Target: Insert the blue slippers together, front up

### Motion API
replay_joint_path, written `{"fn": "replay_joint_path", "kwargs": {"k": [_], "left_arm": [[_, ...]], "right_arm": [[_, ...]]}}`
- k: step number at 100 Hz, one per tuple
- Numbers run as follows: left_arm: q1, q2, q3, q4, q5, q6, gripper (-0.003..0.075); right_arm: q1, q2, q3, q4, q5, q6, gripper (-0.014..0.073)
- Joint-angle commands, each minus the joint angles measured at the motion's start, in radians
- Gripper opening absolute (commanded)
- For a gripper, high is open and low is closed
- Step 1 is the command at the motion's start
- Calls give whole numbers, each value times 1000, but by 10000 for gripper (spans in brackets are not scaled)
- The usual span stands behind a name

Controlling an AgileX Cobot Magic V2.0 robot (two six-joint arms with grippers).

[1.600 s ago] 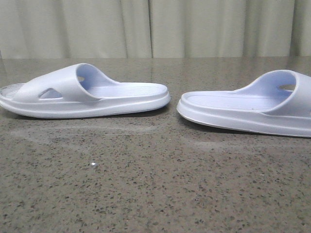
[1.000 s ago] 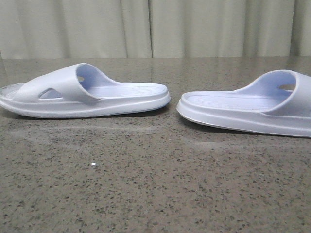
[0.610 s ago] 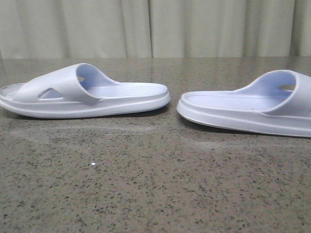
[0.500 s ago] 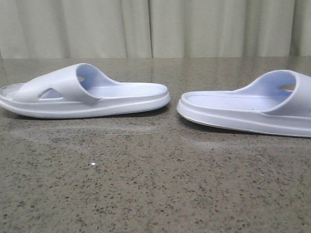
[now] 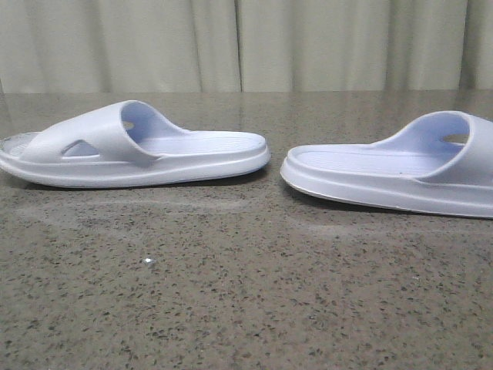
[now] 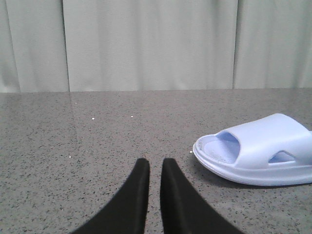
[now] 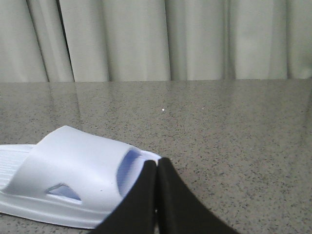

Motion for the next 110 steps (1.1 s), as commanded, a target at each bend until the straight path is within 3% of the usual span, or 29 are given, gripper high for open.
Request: {"fn": "replay_joint_path", "kwargs": {"k": [1, 36, 62, 71, 84, 110], "left_arm": [[-7, -27, 9, -7, -83, -11, 16], [-7, -27, 9, -14, -120, -11, 16], [-7, -27, -30, -379, -123, -11, 15], [-7, -27, -98, -380, -70, -11, 15], [-7, -13, -221, -402, 17, -11, 15], [-7, 192, -475, -461, 242, -11, 15]], "right_arm": [[-4, -22, 21, -9, -80, -2, -107], [-4, -22, 18, -9, -82, -2, -107], [-4, -22, -45, -9, -70, -2, -106], [-4, -22, -81, -9, -57, -2, -106], [-4, -6, -182, -9, 70, -2, -106], [-4, 156, -404, -3, 221, -2, -106]]}}
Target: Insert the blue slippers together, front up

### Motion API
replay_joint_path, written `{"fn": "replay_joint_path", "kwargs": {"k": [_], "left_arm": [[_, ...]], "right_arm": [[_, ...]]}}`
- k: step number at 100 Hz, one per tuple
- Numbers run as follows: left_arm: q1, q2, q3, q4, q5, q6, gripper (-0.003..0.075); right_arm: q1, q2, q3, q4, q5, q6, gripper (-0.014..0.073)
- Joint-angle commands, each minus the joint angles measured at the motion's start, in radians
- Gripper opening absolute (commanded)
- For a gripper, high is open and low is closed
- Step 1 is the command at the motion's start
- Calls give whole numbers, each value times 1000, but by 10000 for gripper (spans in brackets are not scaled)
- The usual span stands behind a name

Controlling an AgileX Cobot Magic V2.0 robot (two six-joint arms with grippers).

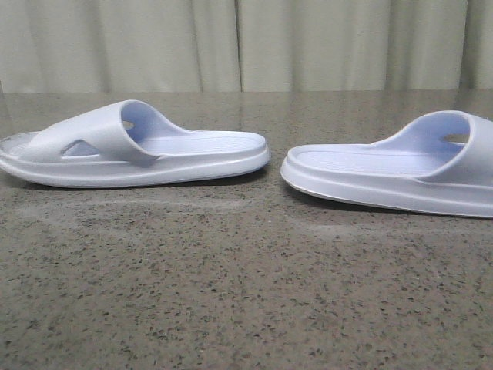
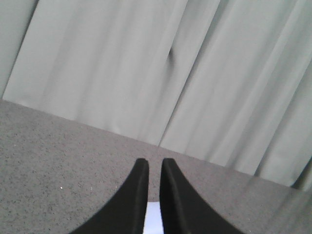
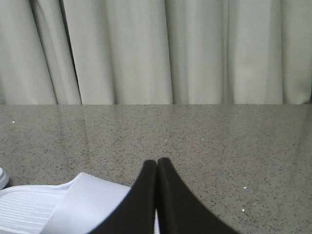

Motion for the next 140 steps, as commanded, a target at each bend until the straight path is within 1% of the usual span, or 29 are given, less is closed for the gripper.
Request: {"fn": "replay_joint_path", "kwargs": {"k": [1, 11, 18, 30, 47, 53, 57, 62, 68, 73, 75, 77, 79, 84, 89, 94, 116, 140], "left_arm": [[-7, 101, -106, -20, 26, -10, 15], [-7, 202, -197, -22, 139, -10, 15], [-7, 266, -242, -22, 184, -10, 15], [-7, 340, -266, -22, 188, -10, 16], [-7, 392, -262, -22, 196, -3, 17], [-7, 399, -262, -22, 196, -3, 36], [-7, 399, -262, -22, 192, -3, 73], [-7, 399, -262, -22, 184, -3, 139], [-7, 399, -262, -24, 177, -3, 249], [-7, 399, -262, -33, 166, -3, 344], [-7, 399, -262, -40, 162, -3, 383], [-7, 399, -262, -47, 158, -3, 420], [-7, 399, -262, -54, 155, -3, 454], [-7, 399, -262, -69, 141, -3, 516], [-7, 399, -262, -75, 126, -3, 544], [-7, 399, -262, -75, 120, -3, 539], [-7, 416, -262, -75, 113, -11, 526], [-7, 554, -262, -87, 46, -170, 526]], "right_arm": [[-4, 83, -101, -3, -14, -3, -106], [-4, 170, -189, 4, 70, -3, -106], [-4, 218, -242, 17, 129, -3, -106], [-4, 281, -283, 43, 148, -3, -106], [-4, 294, -285, 43, 133, -3, -104], [-4, 294, -285, 44, 126, -3, -78], [-4, 294, -285, 49, 121, -3, -41], [-4, 294, -285, 54, 117, -3, 20], [-4, 294, -285, 66, 114, -3, 108], [-4, 294, -285, 77, 106, -3, 210], [-4, 294, -285, 80, 102, -3, 237], [-4, 294, -285, 84, 95, -3, 289], [-4, 294, -285, 84, 93, -3, 314], [-4, 294, -285, 86, 84, -3, 387], [-4, 294, -285, 87, 80, -3, 432], [-4, 294, -285, 87, 80, -3, 447], [-4, 294, -285, 119, 64, -3, 445], [-4, 294, -285, 128, 39, -3, 445]]}}
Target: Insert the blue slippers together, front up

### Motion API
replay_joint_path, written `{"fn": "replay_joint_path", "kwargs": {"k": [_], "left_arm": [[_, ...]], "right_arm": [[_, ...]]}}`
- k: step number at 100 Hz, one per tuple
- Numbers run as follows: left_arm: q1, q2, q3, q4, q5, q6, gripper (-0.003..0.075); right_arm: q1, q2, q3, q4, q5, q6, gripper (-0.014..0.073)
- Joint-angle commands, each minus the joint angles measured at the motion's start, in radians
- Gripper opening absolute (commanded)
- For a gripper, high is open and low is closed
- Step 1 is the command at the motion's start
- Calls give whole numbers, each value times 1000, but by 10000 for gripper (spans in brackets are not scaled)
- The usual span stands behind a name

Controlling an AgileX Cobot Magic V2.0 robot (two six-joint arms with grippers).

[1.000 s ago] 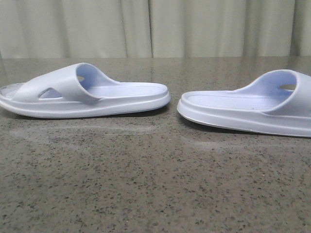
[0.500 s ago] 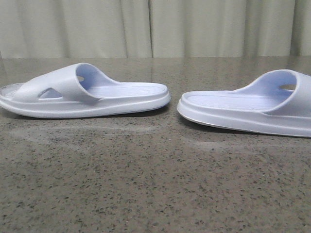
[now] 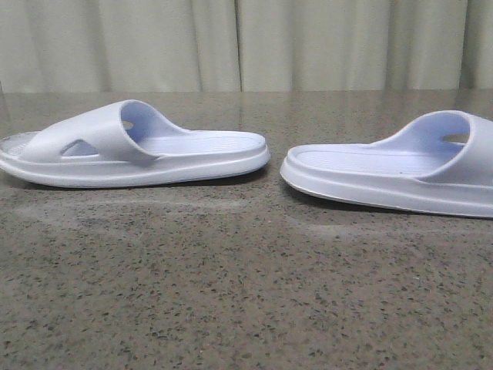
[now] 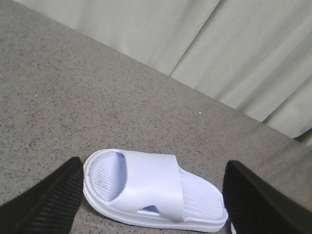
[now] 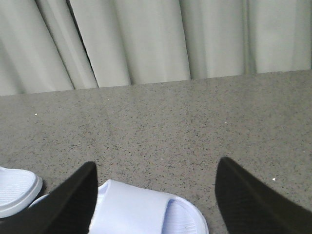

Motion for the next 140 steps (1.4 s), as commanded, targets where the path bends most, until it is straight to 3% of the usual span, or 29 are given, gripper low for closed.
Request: {"fn": "replay_joint_path", "kwargs": {"k": [1, 36, 65, 140], "left_arm": [[-7, 70, -33, -31, -89, -65, 526], [-7, 368, -35, -205, -130, -67, 526], [-7, 508, -35, -367, -153, -67, 526], [-7, 685, -117, -386, -139, -53, 526]], "right_arm": [[-4, 17, -38, 7, -93, -3, 445], [-4, 17, -38, 8, -106, -3, 445], [-4, 17, -38, 9, -106, -3, 445], [-4, 17, -38, 9, -112, -3, 445]]}}
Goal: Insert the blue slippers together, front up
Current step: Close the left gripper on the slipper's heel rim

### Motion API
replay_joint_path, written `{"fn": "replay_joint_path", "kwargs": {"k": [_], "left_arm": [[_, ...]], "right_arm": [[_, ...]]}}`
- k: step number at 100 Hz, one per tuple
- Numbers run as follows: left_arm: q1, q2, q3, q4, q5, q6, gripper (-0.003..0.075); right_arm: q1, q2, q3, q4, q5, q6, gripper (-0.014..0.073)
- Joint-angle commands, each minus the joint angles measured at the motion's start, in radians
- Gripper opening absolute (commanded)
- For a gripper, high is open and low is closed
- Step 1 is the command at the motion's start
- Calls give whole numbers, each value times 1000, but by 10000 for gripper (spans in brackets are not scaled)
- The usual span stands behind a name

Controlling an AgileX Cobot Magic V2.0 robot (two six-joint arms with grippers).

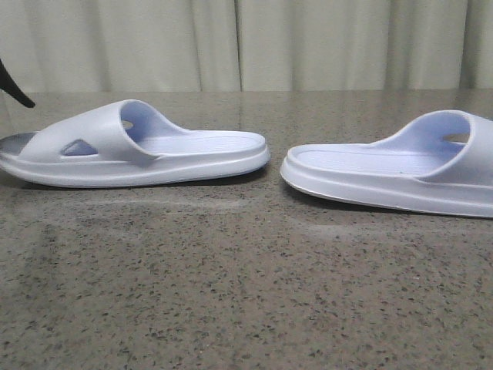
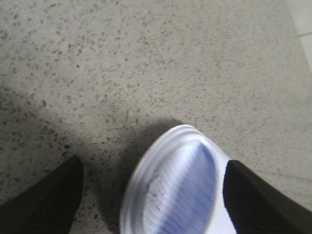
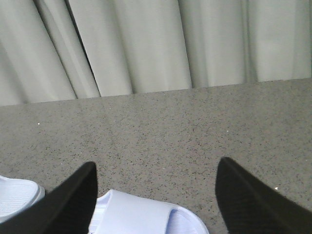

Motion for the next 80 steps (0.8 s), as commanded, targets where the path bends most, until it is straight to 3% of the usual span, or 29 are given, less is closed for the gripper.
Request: {"fn": "replay_joint_path", "kwargs": {"k": [1, 42, 80], "left_arm": [[-7, -4, -33, -27, -26, 2, 526], [-9, 11, -33, -31, -12, 4, 526], [-96, 94, -33, -66, -31, 4, 526]], "right_arm": [[-4, 17, -37, 3, -85, -3, 445], [-4, 17, -37, 3, -94, -3, 445], [-4, 17, -37, 3, -104, -3, 445]]}}
